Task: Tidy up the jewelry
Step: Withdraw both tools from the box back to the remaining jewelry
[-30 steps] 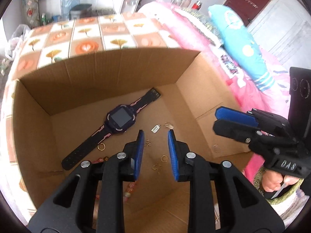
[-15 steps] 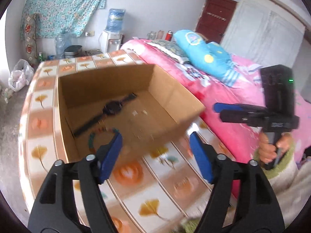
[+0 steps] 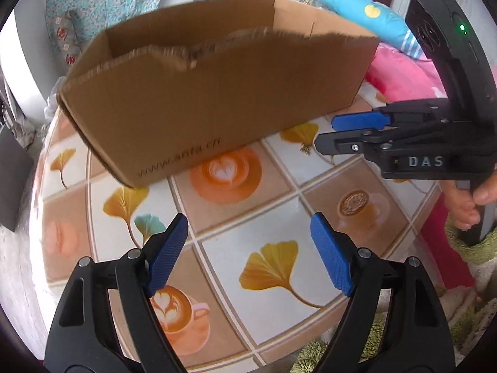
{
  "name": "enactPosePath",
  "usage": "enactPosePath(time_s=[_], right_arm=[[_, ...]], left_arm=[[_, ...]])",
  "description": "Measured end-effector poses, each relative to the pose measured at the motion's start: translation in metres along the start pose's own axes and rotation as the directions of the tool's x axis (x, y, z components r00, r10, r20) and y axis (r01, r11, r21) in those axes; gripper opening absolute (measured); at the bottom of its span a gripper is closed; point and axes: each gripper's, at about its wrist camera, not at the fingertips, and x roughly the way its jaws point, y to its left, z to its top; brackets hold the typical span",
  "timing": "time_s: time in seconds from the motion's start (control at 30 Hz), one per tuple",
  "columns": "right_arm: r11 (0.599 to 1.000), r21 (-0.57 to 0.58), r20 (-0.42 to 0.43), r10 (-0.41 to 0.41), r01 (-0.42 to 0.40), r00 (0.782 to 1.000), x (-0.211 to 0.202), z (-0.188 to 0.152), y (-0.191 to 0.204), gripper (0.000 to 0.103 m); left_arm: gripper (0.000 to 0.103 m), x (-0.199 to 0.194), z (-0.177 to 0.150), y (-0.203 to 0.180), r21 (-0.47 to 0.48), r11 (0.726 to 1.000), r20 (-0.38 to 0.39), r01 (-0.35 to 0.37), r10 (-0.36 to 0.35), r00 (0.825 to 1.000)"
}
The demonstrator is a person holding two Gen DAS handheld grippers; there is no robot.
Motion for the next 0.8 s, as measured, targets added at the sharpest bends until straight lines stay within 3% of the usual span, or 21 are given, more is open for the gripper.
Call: enactPosePath(time_s=[0.37, 0.57, 0.8], right_arm=[[0.991, -0.117, 0.0, -0.07, 0.069, 0.998, 0.022, 0.006, 0.017, 0.023], [0.995, -0.094, -0.009, -0.038, 0.037, 0.999, 0.021, 0.005, 0.017, 0.012], [0.997, -0.07, -0.025, 0.029, -0.03, 0.999, 0.022, -0.004, 0.032, 0.011]], left_arm=[[0.079, 0.001, -0.01, 0.025, -0.092, 0.996, -0.014, -0.012, 0.01, 1.0], [0.079, -0.005, -0.018, 0.036, -0.109, 0.994, -0.007, -0.013, 0.012, 1.0], [0.079, -0.019, -0.028, 0.054, -0.162, 0.987, 0.034, 0.004, 0.001, 0.999]])
